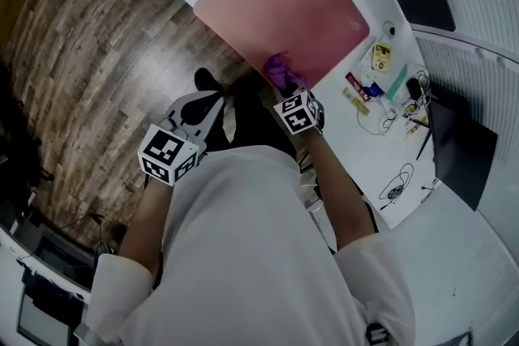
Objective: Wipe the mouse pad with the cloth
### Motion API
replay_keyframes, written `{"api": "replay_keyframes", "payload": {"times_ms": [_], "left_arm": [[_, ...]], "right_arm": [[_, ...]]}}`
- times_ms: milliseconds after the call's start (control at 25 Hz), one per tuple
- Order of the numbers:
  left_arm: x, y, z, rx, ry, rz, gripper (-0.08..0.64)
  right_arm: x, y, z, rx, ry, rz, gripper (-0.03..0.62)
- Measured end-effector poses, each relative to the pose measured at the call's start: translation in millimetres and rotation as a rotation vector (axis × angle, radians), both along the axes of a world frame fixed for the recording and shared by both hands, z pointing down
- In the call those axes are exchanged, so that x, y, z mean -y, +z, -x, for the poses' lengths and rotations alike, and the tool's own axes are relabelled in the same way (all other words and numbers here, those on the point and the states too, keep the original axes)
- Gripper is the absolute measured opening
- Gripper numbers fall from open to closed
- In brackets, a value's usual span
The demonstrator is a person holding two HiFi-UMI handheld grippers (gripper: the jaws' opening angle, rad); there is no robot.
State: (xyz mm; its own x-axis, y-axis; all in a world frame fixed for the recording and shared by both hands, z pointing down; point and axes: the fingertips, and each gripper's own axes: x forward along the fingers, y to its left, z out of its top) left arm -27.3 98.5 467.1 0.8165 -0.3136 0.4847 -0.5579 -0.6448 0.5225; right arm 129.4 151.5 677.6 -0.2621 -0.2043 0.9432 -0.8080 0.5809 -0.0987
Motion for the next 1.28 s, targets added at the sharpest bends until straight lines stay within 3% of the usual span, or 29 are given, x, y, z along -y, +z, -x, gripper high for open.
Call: {"api": "replay_keyframes", "payload": {"times_ms": [560, 840, 1280], "left_arm": [[2.0, 5.0, 34.5, -0.026, 0.031, -0.006, 0.02], [7.3, 4.9, 47.1, -0.033, 0.032, -0.017, 0.02], [24.7, 9.1, 38.0, -0.012, -0.037, 0.0, 0.02]], "right_arm": [[3.5, -22.3, 51.0, 0.063, 0.019, 0.002, 0.075], [16.8, -42.9, 75.6, 0.106, -0.017, -0.023, 0.075], [44.9, -33.0, 67.6, 0.166, -0.071, 0.0, 0.075]]}}
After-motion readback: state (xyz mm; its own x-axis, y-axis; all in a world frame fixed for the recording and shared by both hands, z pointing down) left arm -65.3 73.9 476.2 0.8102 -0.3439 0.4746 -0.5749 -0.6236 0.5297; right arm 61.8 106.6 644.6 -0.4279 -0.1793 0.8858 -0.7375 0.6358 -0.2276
